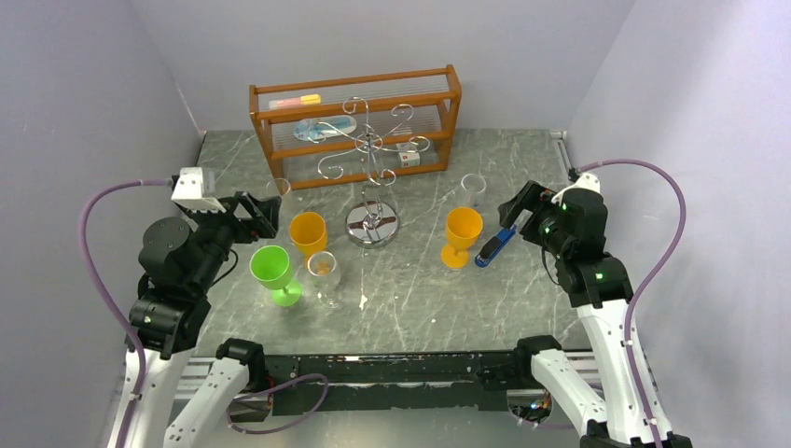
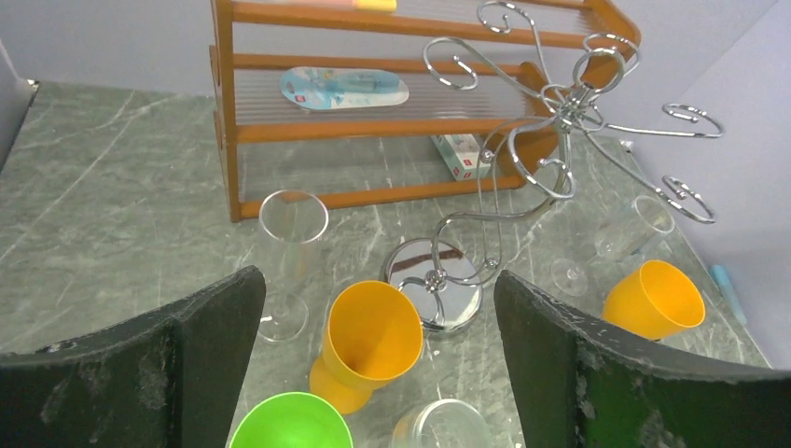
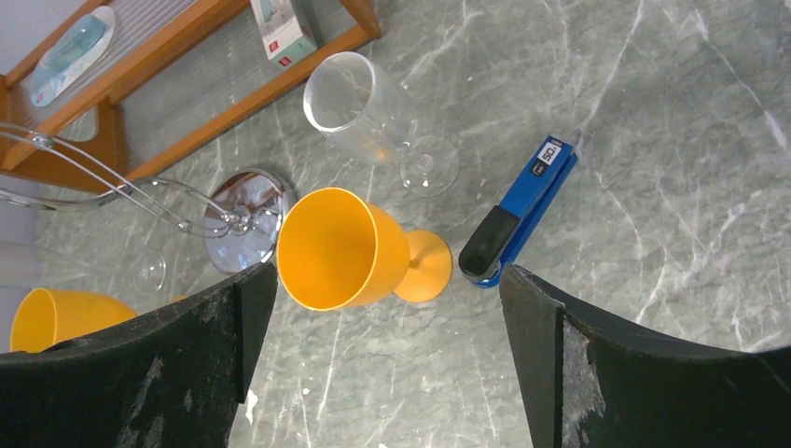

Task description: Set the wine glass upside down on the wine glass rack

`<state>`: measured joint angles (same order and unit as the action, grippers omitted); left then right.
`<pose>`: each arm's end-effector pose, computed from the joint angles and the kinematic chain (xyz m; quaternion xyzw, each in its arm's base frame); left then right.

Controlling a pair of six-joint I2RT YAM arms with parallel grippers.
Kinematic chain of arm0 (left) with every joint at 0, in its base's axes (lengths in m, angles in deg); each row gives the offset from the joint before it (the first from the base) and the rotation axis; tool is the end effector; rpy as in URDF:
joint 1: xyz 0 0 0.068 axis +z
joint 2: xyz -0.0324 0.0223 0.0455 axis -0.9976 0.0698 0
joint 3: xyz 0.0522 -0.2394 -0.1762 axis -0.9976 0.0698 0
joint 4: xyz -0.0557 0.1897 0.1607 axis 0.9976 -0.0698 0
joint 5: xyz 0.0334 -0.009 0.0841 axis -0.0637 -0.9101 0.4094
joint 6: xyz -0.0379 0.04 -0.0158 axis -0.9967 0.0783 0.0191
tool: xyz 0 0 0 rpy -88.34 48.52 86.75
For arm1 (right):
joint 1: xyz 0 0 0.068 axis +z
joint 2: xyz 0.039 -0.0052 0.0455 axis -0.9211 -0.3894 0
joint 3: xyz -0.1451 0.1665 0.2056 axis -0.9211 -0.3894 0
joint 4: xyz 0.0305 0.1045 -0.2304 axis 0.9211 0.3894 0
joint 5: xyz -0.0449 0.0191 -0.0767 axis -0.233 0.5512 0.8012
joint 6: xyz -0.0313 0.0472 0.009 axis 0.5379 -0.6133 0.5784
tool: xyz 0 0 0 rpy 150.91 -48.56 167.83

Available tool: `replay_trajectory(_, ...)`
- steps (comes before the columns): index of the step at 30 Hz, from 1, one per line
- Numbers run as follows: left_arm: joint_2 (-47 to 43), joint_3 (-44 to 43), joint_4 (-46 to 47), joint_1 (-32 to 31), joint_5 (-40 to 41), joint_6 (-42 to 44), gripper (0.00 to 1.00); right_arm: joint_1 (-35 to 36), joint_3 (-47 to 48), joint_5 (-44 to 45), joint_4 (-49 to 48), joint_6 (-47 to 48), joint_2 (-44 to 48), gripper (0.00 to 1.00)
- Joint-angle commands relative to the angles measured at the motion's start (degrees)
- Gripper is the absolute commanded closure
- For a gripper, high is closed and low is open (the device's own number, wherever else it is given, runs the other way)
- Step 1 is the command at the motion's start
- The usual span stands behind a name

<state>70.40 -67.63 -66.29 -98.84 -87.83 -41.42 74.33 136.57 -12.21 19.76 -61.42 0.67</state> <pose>0.0805 -0.0177 0.4211 -0.0325 0.7260 -0.1713 0.6653 0.1284 0.0143 0.3787 0.1598 0.8316 0.1393 0.5133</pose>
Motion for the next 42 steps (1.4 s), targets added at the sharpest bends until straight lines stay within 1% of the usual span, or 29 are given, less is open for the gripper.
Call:
replay_trajectory(1, -0.4, 1.7, 0.7, 0.5, -1.1, -0.8, 0.04, 0.3, 0.3, 2.7, 1.6, -0.8, 0.1, 0.06)
replay_trajectory(5, -0.4, 4.1, 1.8, 0.5, -1.1, -2.3, 0.03, 0.3, -0.3, 5.6, 1.6, -2.6, 0.0, 0.06)
replay_trajectory(9, 0.2, 5.9, 3.0, 0.5, -2.6, -2.4, 0.04, 0.3, -0.3, 5.8, 1.4, -3.7, -0.2, 0.08)
replay_trajectory(15, 0.8, 5.8, 3.7, 0.5, -4.9, -1.2, 0.03, 0.3, -0.9, -0.4, -1.0, -1.2, -0.1, 0.07)
replay_trajectory(19, -1.2, 6.2, 4.5, 0.5, -5.1, -3.3, 0.03, 0.3, -2.1, -2.4, -1.8, 0.9, 0.3, 0.06)
replay_trajectory(23, -4.6, 8.9, 8.6, 0.5, -10.9, -0.6, 0.03, 0.3, -4.0, -5.5, -2.6, 2.3, 0.4, 0.08)
replay_trajectory(26, -5.2, 9.1, 9.7, 0.6, -13.9, 0.4, 0.03, 0.3, -4.1, -9.8, -2.3, 3.7, -2.9, 0.13)
replay_trajectory(29, -3.9, 7.8, 8.3, 0.5, -15.4, 0.8, 0.03, 0.6, -3.9, -11.8, -1.7, 3.5, -8.4, 0.24)
replay_trajectory(31, -2.3, 6.0, 6.4, 0.5, -15.7, 0.6, 0.03, 2.1, -3.8, -11.0, -2.0, 2.6, -11.5, 0.31)
replay_trajectory(32, -1.6, 4.7, 5.2, 0.5, -15.6, 0.6, 0.03, 4.0, -3.7, -9.3, -2.1, 2.0, -13.2, 0.33)
replay_trajectory(36, -0.3, 2.7, 3.5, 0.5, -15.8, 0.7, 0.03, 11.0, -2.9, 2.1, -1.3, -1.4, -17.6, 0.37)
replay_trajectory(37, -0.5, 2.6, 3.5, 0.5, -15.8, 0.6, 0.03, 12.2, -2.8, 3.4, -1.6, -1.8, -18.4, 0.38)
replay_trajectory(39, -0.8, 2.4, 3.4, 0.5, -15.9, 0.7, 0.03, 13.9, -2.4, 6.2, -2.0, -2.7, -20.1, 0.43)
replay_trajectory(42, -1.1, 1.8, 3.0, 0.5, -16.4, 0.8, 0.03, 15.2, -1.6, 9.5, -1.8, -3.9, -21.6, 0.54)
